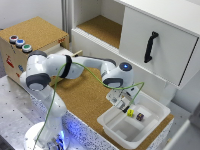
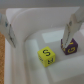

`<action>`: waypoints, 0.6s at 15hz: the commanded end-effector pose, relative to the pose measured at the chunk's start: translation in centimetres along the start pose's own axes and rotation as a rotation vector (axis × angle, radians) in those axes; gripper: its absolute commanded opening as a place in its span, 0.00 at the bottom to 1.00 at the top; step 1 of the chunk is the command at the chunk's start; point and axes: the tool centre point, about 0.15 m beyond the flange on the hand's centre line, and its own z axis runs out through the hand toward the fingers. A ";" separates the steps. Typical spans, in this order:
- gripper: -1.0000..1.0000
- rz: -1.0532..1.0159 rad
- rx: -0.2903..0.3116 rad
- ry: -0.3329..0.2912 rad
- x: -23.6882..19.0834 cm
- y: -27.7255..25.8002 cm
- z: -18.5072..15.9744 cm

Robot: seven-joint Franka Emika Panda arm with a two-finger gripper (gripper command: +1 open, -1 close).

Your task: Pick up the yellow block

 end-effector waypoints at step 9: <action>1.00 0.496 0.056 0.027 2.5 0.9 7.4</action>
